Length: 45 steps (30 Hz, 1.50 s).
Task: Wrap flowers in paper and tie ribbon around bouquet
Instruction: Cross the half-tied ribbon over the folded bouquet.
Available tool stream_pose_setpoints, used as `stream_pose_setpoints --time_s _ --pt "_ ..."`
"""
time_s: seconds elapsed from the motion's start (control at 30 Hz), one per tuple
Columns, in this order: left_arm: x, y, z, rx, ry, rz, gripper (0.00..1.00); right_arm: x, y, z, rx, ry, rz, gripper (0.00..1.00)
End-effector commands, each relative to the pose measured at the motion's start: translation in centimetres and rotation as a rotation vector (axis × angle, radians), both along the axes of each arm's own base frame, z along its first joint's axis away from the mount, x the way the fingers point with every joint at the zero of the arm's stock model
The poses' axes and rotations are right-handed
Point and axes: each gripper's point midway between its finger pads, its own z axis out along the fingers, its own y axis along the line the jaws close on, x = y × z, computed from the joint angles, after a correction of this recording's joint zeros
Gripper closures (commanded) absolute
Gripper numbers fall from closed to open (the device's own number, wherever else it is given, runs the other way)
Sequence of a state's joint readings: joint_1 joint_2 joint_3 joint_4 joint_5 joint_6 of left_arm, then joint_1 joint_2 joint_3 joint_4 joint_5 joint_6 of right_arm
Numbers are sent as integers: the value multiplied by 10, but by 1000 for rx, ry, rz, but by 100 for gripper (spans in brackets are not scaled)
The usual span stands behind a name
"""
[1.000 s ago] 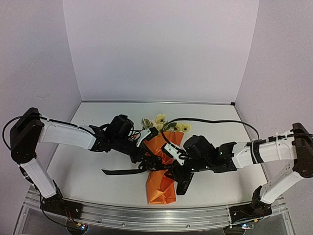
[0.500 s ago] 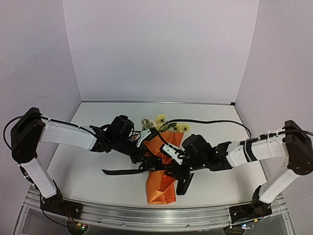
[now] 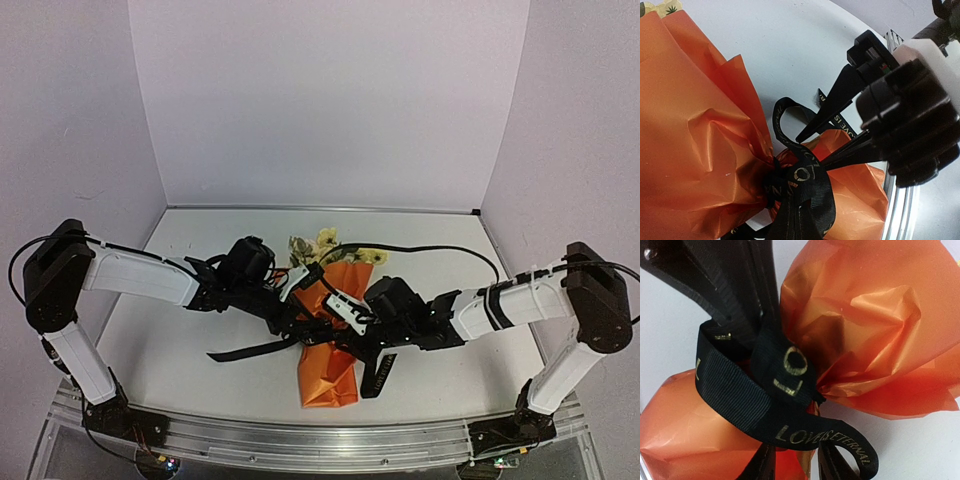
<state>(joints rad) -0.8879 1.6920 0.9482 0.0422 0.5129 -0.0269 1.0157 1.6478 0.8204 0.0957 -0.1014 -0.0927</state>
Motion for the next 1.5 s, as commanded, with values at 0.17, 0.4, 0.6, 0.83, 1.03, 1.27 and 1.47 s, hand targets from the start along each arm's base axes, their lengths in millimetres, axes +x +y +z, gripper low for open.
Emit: stream_pose_setpoints --time_s 0.17,0.4,0.6,0.83,1.03,1.27,1.47 --pt "5 -9 14 -33 -16 -10 100 17 13 31 94 -54 -67 74" --pt "4 -9 14 -36 -9 -15 100 22 16 32 110 -52 -96 69" --pt "0 -8 13 -45 21 -20 100 19 22 29 113 -49 -98 74" --pt "-28 -8 15 -50 59 -45 100 -3 28 34 138 -42 -90 96" --pt "-48 -2 24 -69 66 -7 100 -29 21 44 129 -112 -77 100" --pt "-31 8 33 -86 23 130 100 -37 17 57 145 -149 -87 100" --pt "-28 6 27 -60 11 129 100 -51 39 62 177 -66 -35 100"
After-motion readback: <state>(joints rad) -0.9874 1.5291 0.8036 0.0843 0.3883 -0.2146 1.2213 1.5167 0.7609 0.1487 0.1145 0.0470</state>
